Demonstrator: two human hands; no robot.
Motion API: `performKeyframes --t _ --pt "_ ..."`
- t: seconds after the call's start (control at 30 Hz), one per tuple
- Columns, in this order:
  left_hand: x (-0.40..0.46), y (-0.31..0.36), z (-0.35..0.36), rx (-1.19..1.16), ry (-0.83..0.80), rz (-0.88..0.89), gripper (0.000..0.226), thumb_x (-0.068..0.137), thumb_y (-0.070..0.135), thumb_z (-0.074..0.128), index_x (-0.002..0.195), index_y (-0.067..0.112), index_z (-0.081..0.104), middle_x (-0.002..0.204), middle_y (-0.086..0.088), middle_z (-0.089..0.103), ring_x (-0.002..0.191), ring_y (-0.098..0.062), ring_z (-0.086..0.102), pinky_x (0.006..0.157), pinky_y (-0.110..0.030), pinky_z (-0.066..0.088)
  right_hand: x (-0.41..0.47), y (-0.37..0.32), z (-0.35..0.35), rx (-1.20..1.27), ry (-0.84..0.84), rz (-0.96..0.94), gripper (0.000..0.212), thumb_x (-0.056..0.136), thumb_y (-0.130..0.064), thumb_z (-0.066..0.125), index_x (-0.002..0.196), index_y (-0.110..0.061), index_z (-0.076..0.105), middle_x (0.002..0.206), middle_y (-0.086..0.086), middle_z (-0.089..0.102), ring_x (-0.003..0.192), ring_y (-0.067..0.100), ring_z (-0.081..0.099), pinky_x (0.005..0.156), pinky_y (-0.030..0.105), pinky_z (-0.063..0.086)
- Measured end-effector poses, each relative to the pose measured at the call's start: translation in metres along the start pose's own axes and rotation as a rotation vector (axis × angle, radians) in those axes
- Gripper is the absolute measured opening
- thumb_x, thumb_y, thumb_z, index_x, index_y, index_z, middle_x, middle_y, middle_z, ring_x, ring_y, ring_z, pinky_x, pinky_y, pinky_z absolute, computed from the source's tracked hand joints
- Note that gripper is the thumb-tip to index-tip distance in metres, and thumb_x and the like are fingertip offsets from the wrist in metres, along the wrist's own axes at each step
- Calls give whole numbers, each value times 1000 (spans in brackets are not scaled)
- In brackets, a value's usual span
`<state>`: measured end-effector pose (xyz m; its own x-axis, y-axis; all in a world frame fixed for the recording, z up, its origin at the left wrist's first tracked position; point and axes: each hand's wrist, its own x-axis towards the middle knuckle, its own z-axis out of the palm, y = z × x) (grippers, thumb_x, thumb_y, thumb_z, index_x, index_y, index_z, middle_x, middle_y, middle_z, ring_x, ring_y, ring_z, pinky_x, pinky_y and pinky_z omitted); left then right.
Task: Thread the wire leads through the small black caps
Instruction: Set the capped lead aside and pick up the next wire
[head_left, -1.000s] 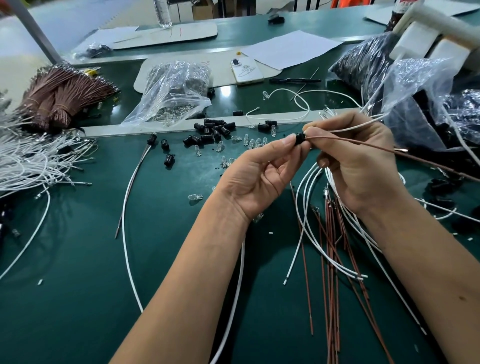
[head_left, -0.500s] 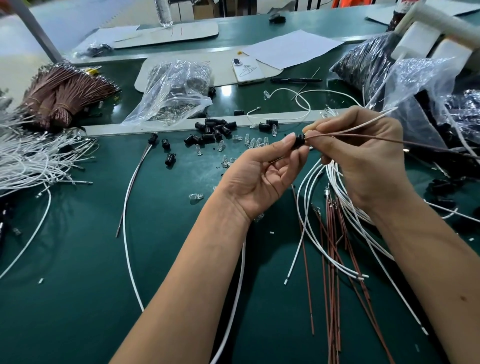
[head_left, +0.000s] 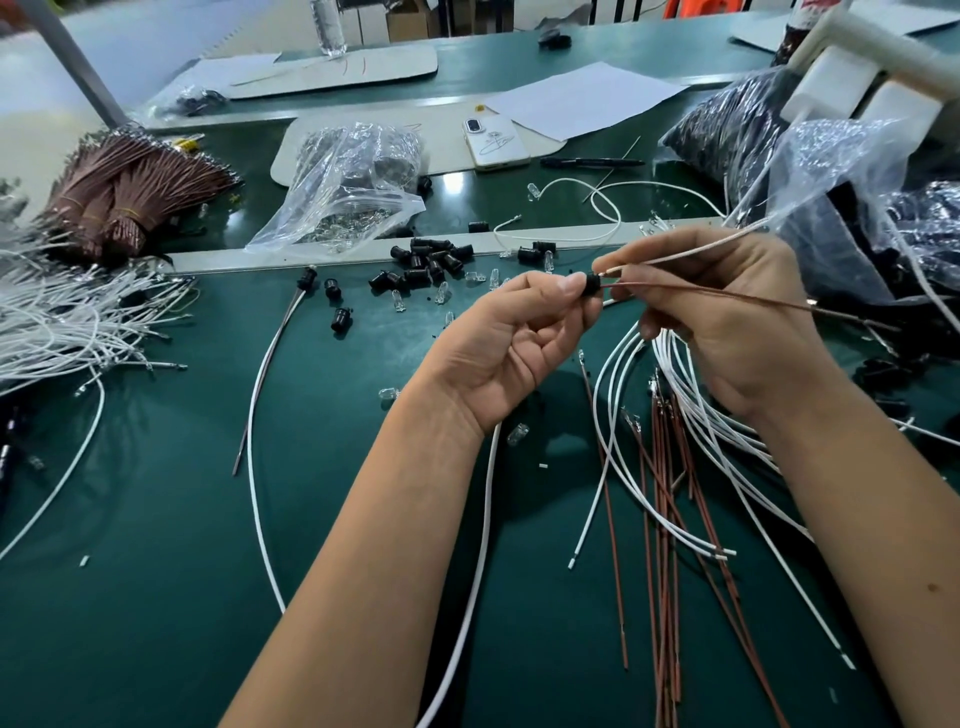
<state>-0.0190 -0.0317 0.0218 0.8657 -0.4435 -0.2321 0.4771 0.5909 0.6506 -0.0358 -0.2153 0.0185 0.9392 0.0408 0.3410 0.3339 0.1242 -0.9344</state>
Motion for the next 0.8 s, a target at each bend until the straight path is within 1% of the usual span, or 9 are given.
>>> performKeyframes --t 0.13,0.3,0.37,0.43,0.5,0.57,0.67,0.73,0.8 --pt "0 2 0 -28 22 8 14 72 2 69 83 2 60 80 -12 66 70 -17 69 65 -15 57 2 2 0 98 -15 29 8 88 -7 75 93 -12 78 99 13 79 81 16 71 53 21 51" --pt "-3 9 -2 -134 53 27 12 74 -1 67 84 2 61 85 -18 65 76 -26 70 73 -21 58 5 1 -5 256 50 48 11 87 -9 72 94 -15 78 102 10 79 84 15 70 54 20 47" --pt "-3 12 -2 -181 48 46 17 76 -2 65 92 -1 59 95 -22 64 85 -33 71 78 -25 60 5 1 -7 276 62 65 11 88 -10 71 95 -15 77 106 11 78 86 16 71 55 20 47" --pt "-4 13 -2 -209 16 68 31 80 -2 63 110 -4 57 109 -26 63 99 -38 70 88 -29 58 5 0 -8 294 66 89 11 89 -10 69 96 -14 76 105 11 78 86 17 71 55 20 47" --pt "-6 15 -4 -202 -14 93 37 83 -1 60 119 -10 58 115 -26 65 105 -37 69 93 -30 56 4 0 -7 287 87 118 11 89 -9 69 98 -13 74 101 8 79 82 16 71 55 20 47" --pt "-7 19 -8 -188 -22 121 27 85 1 60 107 -14 66 107 -23 70 100 -32 72 87 -27 59 4 -1 -7 263 137 156 12 87 -10 70 98 -14 73 96 7 79 78 16 72 53 20 47" --pt "-9 24 -15 -216 -2 134 16 84 9 66 93 -5 70 94 -15 72 85 -25 73 70 -24 61 5 -2 -8 219 205 199 14 82 -14 74 96 -16 72 95 8 79 74 15 71 52 20 48" --pt "-9 26 -19 -217 -6 137 16 83 19 70 86 3 70 87 -7 71 77 -19 70 66 -21 59 5 -3 -8 195 231 224 14 82 -16 75 95 -16 72 97 9 79 72 15 72 52 20 48" --pt "-10 27 -23 -191 -34 133 20 84 28 70 89 8 71 84 -2 67 74 -13 65 65 -18 57 5 -2 -8 186 236 241 11 83 -16 74 94 -17 72 97 8 80 72 14 72 52 20 48"
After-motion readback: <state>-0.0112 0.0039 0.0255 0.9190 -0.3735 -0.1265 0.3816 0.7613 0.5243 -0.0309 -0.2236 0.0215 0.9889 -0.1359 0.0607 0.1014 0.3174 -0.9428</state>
